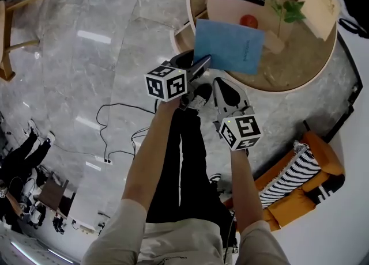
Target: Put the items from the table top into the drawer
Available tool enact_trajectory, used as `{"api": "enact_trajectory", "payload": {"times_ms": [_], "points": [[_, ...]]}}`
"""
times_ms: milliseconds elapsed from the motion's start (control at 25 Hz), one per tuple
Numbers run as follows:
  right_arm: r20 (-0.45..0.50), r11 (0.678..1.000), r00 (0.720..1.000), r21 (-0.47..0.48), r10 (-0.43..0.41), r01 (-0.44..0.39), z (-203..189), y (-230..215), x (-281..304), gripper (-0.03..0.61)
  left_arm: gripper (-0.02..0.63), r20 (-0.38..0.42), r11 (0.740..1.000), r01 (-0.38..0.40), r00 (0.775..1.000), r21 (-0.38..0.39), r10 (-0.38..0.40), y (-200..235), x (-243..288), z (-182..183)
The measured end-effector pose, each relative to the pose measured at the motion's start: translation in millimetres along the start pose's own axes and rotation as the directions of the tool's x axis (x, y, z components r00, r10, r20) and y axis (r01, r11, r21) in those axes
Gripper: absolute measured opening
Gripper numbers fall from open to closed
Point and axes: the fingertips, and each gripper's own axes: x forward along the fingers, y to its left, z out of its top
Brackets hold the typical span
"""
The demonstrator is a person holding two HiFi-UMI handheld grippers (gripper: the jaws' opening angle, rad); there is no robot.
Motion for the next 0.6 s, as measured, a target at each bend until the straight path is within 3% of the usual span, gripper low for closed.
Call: {"api": "enact_trajectory", "payload": {"times_ms": [160,400,600], "points": [[-0.002,1.0,1.0,0.004,-0.018,0.018,-1.0,-6.9,1.0,0.034,0.148,0.009,1.0,0.027,1.0,0.012,-0.027,-4.9,-3.0,1.9],[-0.006,1.0,1.0,-0.005,-0.016,0.016,-1.1,0.9,6.9,0.034,0.106,0.038,0.998,0.058,0.998,-0.004,-0.057,-6.9,-22.3,1.2],[-0.015,1.0,1.0,-0.021,0.001,-0.001,0.4,13.7,14.5,0.034,0.077,0.118,0.998,0.068,0.991,0.017,-0.07,-12.5,-58.8,3.5]]}}
